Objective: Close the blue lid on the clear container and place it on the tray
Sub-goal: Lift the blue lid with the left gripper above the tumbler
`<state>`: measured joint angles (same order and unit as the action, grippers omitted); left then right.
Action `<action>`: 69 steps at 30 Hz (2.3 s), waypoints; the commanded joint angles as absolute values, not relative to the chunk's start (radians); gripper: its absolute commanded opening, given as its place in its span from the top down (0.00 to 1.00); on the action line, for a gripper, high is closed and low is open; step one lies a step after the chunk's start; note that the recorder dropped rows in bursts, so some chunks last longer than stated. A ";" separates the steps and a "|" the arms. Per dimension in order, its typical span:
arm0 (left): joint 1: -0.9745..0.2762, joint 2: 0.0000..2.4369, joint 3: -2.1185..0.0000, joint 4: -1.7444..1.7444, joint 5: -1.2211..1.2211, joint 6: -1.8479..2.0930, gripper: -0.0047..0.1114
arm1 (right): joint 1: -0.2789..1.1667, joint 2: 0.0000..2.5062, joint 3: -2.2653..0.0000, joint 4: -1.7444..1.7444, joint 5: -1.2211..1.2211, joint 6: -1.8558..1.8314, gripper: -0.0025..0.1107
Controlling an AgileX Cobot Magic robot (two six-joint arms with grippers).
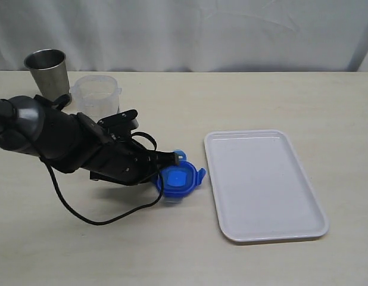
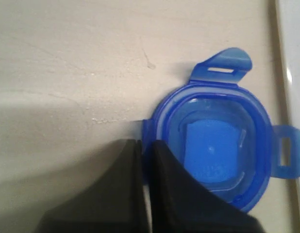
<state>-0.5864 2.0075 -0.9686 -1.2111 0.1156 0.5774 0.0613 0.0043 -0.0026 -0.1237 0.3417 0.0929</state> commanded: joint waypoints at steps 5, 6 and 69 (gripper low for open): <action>-0.594 2.007 -0.969 -1.208 0.147 0.638 0.96 | 0.060 0.000 0.000 -0.120 0.341 0.092 0.94; -0.594 2.003 -0.969 -1.202 0.152 0.652 0.96 | 0.060 0.000 0.000 -0.120 0.341 0.092 0.94; -0.337 1.539 -1.070 0.007 -0.189 1.325 0.96 | 0.060 0.000 0.000 -0.120 0.341 0.092 0.94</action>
<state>-0.3383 1.5138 -1.0627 0.0061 -0.1837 1.2834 0.0613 0.0043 -0.0026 -0.1237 0.3417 0.0929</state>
